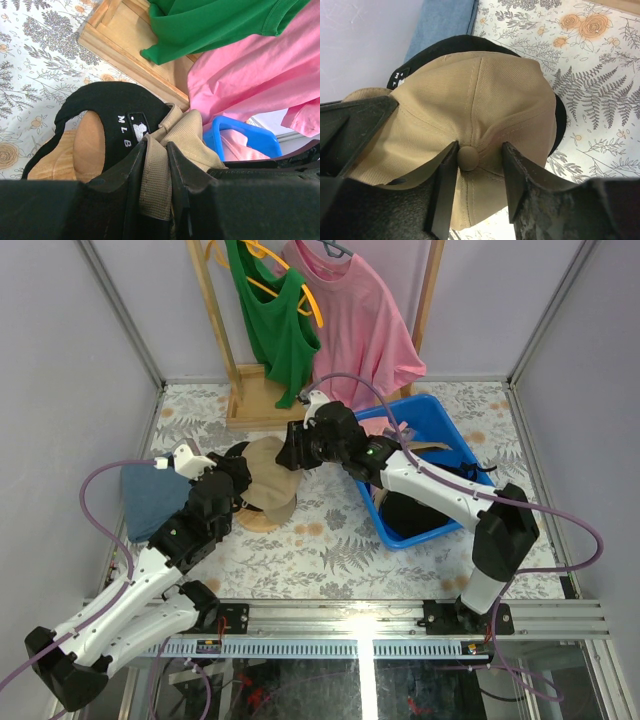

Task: Stack the hats
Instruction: Stack the hat on the hat.

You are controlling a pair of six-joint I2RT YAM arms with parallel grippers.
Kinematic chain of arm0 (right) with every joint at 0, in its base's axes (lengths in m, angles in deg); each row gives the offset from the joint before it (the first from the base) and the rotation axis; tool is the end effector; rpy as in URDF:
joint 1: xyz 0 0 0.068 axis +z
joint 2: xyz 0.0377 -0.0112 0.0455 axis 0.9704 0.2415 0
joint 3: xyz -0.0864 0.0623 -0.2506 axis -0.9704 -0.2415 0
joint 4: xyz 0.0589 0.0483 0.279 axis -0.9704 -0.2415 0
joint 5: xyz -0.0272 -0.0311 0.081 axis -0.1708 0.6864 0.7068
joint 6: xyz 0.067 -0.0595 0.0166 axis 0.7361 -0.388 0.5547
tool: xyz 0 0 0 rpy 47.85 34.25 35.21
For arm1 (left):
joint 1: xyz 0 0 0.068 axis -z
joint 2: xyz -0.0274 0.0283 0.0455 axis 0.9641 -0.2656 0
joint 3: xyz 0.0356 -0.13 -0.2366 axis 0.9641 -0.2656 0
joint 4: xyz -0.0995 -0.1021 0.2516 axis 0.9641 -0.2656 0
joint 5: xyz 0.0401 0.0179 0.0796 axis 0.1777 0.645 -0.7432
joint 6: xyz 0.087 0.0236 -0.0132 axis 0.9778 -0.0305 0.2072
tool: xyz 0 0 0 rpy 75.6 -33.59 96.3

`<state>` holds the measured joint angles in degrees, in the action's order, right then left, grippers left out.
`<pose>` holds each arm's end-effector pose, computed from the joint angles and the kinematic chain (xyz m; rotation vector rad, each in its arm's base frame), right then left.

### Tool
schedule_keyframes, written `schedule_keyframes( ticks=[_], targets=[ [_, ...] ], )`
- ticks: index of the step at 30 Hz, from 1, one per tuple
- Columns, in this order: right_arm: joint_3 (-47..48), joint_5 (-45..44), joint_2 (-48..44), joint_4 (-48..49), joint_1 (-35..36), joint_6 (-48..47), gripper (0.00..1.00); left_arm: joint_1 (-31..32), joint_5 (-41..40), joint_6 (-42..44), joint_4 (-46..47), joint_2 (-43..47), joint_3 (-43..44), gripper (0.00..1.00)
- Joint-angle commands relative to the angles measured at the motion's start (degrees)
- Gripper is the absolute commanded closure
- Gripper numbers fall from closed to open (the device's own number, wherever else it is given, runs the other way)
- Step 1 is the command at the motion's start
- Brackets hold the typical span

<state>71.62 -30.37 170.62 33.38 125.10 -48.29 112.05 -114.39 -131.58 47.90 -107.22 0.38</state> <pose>0.3091 0.3738 0.3081 -0.4256 2.0350 1.0360 0.2190 -0.0984 0.3017 -0.6511 1.6814 -0.3730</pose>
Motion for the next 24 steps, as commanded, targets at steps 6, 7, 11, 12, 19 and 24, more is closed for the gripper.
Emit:
schedule_keyframes(
  ticks=[6, 7, 11, 12, 19, 24],
  targets=[
    [-0.3, -5.4, -3.8, 1.2, 0.4, -1.3, 0.63, -0.3, -3.0, 0.4, 0.1, -0.1, 0.9, 1.0],
    [-0.5, -6.0, -4.9, 1.1, 0.5, -1.6, 0.64, -0.3, -3.0, 0.4, 0.1, -0.3, 1.2, 1.0],
    [-1.1, -7.7, -6.9, 0.9, 0.5, -2.6, 0.65, -0.3, -3.0, 0.4, 0.1, -1.4, 2.5, 1.0],
    [-1.1, -7.8, -7.1, 0.8, 0.5, -2.9, 0.65, -0.3, -3.0, 0.4, 0.1, -1.7, 2.9, 1.0],
    [-1.0, -9.5, -8.6, 0.2, 0.4, -4.3, 0.65, -0.3, -3.0, 0.4, 0.1, -3.0, 4.4, 1.0],
    [0.8, -11.5, -8.7, -1.4, 0.4, -6.5, 0.65, -0.3, -3.0, 0.4, 0.1, -4.9, 6.1, 1.0]
  ],
)
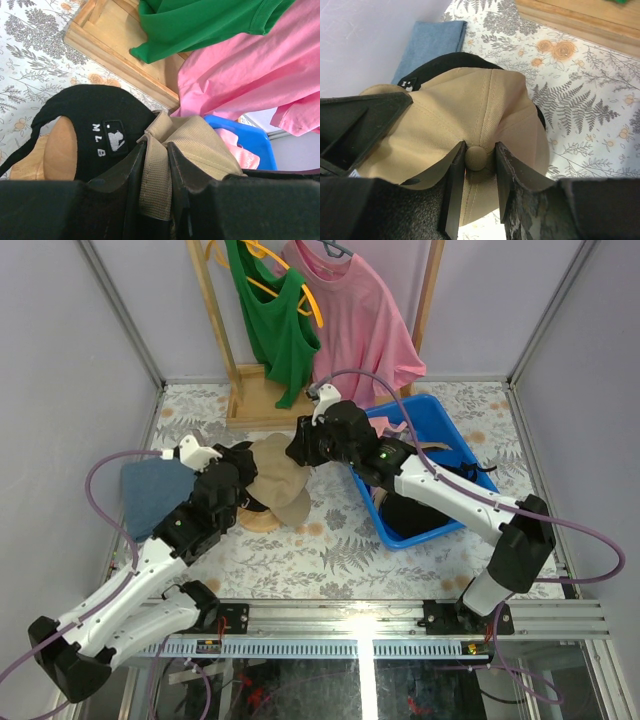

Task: Stack the hats
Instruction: Stack the hat on the hat.

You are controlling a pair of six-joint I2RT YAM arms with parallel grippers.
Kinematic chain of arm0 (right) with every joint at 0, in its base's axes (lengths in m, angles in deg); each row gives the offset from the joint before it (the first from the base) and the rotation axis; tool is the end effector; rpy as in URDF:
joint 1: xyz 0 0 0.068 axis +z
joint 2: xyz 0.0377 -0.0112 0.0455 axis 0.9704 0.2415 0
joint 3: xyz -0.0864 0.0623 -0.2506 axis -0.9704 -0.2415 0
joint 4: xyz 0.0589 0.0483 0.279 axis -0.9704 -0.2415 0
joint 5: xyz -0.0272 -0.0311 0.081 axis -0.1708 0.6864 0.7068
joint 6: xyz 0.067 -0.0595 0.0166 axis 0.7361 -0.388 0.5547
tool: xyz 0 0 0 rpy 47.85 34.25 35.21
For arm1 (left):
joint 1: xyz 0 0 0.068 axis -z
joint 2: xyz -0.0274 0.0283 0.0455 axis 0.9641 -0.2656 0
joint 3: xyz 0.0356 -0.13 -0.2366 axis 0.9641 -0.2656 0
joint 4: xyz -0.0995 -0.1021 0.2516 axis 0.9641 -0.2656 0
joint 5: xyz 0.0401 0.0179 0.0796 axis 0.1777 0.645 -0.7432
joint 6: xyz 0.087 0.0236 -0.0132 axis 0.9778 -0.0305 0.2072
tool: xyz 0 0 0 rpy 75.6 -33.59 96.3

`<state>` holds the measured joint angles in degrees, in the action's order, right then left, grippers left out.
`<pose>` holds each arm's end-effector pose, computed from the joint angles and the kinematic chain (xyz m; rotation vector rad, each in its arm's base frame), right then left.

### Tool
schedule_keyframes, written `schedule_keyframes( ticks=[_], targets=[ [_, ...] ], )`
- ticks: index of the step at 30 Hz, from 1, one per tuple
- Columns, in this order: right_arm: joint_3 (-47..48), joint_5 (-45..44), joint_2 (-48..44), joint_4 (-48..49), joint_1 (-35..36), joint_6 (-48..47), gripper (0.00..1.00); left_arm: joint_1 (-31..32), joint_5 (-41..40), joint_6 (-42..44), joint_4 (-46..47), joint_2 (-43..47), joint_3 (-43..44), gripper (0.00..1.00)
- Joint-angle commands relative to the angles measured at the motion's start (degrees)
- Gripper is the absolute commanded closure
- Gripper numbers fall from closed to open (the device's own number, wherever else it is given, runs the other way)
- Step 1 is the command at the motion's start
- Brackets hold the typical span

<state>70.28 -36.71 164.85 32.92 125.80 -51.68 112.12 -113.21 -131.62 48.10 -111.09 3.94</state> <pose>0.2970 0.3548 0.3424 -0.4005 1.9336 0.9417 0.2291 -0.1082 0.3122 -0.6386 1.6938 -0.3901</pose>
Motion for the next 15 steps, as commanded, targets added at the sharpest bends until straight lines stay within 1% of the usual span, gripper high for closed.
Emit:
schedule_keyframes(
  ticks=[1, 5, 6, 7, 11, 15],
  targets=[
    [2.5, -5.6, -2.8, -1.3, -0.3, -3.5, 0.65, -0.3, -4.2, 0.5, -0.1, -1.5, 2.9, 1.0],
    [4.4, -6.8, -2.1, -2.3, -0.6, -5.0, 0.65, -0.3, -4.2, 0.5, -0.1, -3.5, 4.6, 1.0],
    [4.9, -6.8, -1.9, -2.4, -0.8, -5.3, 0.65, -0.4, 6.4, 13.5, 14.2, -3.9, 4.9, 0.98],
    [5.6, -7.0, -1.7, -2.4, -0.9, -5.5, 0.65, -0.4, 9.8, 17.7, 18.7, -4.5, 5.3, 0.97],
    [8.4, -7.1, -0.4, -3.0, -1.7, -6.8, 0.65, -0.4, 10.2, 19.4, 19.9, -6.0, 6.8, 0.97],
    [13.1, -5.8, 1.8, -4.7, -2.9, -8.1, 0.65, -0.3, 9.3, 20.4, 20.3, -6.7, 7.7, 0.97]
  ],
)
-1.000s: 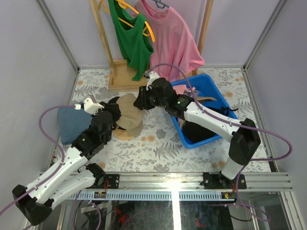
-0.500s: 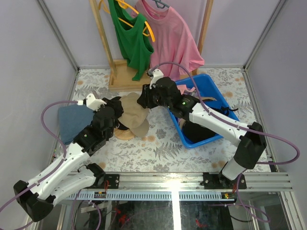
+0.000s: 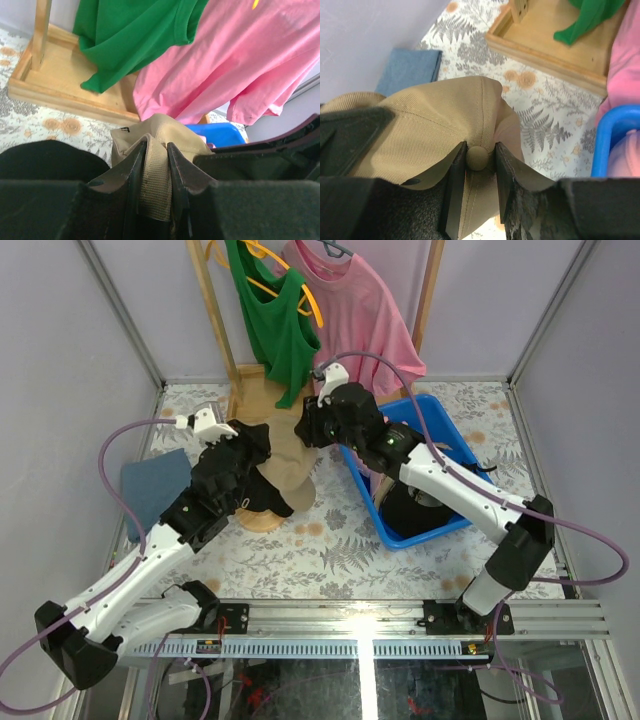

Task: Stack the hats
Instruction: Stack the hat on the hat.

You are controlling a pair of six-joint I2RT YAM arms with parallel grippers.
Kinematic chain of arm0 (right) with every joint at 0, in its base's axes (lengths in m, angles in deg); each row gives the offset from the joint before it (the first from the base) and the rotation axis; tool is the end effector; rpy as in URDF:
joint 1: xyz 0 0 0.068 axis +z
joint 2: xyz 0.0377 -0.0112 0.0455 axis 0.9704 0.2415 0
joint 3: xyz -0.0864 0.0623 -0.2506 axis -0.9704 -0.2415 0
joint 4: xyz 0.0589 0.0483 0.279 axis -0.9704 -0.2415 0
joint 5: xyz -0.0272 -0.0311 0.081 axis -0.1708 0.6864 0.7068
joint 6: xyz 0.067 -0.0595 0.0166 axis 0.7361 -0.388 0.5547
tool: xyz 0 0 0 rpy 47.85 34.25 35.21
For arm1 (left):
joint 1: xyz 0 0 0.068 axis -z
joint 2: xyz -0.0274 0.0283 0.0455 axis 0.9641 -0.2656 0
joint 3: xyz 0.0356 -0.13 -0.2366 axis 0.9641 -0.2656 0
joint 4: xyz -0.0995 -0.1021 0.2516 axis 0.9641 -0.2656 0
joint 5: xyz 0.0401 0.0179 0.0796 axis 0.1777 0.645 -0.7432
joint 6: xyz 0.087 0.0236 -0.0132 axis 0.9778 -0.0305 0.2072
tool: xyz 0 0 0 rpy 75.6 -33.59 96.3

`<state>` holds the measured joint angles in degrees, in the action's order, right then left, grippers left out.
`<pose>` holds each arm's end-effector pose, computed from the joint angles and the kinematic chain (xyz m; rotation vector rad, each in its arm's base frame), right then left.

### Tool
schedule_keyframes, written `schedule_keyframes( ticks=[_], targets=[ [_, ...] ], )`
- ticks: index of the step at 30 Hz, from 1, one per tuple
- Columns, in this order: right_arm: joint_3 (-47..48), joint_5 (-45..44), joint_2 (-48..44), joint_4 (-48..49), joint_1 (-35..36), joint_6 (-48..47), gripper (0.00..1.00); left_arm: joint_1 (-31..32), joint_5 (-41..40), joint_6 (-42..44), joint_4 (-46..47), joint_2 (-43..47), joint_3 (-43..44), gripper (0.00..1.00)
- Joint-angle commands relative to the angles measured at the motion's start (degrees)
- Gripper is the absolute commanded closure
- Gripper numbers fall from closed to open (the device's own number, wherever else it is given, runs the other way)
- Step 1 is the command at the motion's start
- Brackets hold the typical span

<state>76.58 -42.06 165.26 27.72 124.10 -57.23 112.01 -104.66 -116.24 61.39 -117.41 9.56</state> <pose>0.3129 0.3406 0.3729 -0.3874 1.8845 0.7827 0.2518 -0.1371 0.3559 -0.3630 1.6163 -0.4610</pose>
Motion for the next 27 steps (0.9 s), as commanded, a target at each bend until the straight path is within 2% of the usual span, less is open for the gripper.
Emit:
schedule_keyframes(
  ticks=[1, 7, 12, 23, 27],
  targets=[
    [8.5, 0.2, 1.7, -0.1, -1.6, -2.8, 0.65, -0.2, 0.4, 5.1, 7.0, -0.4, 2.1, 0.97],
    [17.3, 6.5, 9.7, -3.9, -2.8, -3.6, 0.65, -0.2, -2.7, 4.1, 5.4, 1.8, -0.2, 0.97],
    [21.0, 10.3, 14.5, -5.6, -2.8, -3.5, 0.65, -0.2, -6.7, 1.6, 2.0, 5.3, -3.6, 0.97],
    [19.7, 15.1, 18.7, -4.9, -2.3, -2.7, 0.65, -0.3, -13.3, -6.9, -7.7, 14.1, -11.4, 0.96],
    [20.3, 15.3, 19.6, -5.3, -1.7, -3.0, 0.63, -0.2, -15.2, -9.9, -11.7, 15.6, -11.9, 0.95]
  ],
)
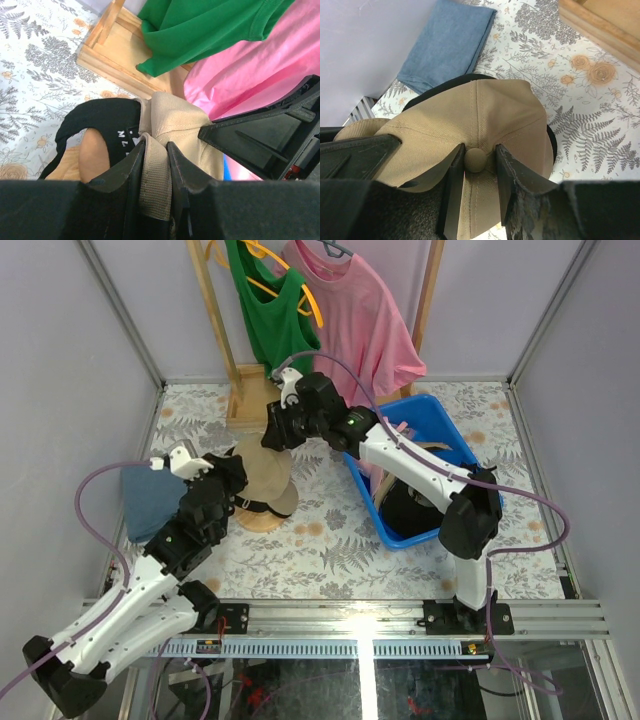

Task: Stack the hats
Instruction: Stack the hat on the hat.

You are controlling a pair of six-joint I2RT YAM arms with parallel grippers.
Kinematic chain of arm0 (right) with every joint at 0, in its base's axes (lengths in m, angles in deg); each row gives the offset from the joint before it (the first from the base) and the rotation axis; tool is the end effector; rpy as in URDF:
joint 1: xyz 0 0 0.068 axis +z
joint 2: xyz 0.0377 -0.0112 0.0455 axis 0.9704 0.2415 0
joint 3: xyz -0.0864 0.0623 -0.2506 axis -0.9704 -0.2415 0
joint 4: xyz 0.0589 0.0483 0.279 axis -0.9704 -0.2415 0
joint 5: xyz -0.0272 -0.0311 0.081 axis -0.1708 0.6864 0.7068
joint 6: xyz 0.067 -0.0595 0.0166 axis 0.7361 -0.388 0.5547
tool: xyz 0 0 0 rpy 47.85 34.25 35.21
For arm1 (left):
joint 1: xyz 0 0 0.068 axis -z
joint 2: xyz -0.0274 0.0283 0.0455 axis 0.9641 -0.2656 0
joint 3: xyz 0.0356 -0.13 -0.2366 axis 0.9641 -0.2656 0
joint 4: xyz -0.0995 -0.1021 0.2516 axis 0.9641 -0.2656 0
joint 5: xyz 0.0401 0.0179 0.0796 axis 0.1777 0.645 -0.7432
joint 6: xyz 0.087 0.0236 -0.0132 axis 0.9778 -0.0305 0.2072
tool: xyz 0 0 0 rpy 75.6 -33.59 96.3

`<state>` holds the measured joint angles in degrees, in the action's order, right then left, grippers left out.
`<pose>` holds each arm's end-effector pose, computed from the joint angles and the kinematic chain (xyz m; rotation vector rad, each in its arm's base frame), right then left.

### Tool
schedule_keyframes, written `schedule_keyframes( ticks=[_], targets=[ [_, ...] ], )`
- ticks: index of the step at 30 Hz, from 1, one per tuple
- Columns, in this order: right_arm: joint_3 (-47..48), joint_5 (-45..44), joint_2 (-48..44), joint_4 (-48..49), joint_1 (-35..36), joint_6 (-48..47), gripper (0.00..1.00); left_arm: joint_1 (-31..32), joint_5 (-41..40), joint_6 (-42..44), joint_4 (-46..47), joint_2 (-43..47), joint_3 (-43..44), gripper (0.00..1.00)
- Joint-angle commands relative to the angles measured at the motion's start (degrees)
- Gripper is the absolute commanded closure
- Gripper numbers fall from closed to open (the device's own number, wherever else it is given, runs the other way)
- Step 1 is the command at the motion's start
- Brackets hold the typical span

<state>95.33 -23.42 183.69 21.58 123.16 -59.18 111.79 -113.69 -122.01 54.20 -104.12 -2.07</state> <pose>0.3500 0.4080 0.3423 -0.6636 1.9725 1.0040 0.2145 -0.0947 0.3099 -0.5352 1.6269 -0.3441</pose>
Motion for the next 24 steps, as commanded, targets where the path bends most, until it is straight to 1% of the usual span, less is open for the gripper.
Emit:
schedule_keyframes(
  ticks=[1, 6, 10, 13, 19, 21, 24],
  targets=[
    [1.7, -3.3, 1.4, 0.7, -0.6, -1.1, 0.63, 0.0, -6.6, -4.9, -5.5, 2.6, -0.3, 0.94],
    [2.5, -3.6, 2.5, -0.3, 0.2, -1.7, 0.6, 0.0, -8.5, -9.0, -10.9, 4.2, -1.5, 0.91],
    [2.7, -3.8, 2.9, -0.7, 0.7, -2.1, 0.58, 0.0, -9.7, -12.4, -14.8, 5.9, -2.7, 0.86],
    [2.7, -4.1, 2.6, -0.7, 0.7, -2.2, 0.56, 0.0, -9.9, -14.3, -16.5, 6.8, -3.1, 0.78],
    [3.7, -4.4, 2.3, -1.8, 0.9, -2.9, 0.5, -0.1, -10.0, -17.3, -19.6, 6.7, -2.3, 0.52],
    [4.0, -4.4, 2.4, -2.0, 1.0, -3.1, 0.48, 0.0, -10.0, -18.2, -20.7, 6.6, -1.9, 0.47],
    [4.4, -4.4, 2.3, -2.3, 1.0, -3.2, 0.48, 0.0, -10.2, -19.0, -21.7, 6.8, -1.1, 0.45]
  ],
)
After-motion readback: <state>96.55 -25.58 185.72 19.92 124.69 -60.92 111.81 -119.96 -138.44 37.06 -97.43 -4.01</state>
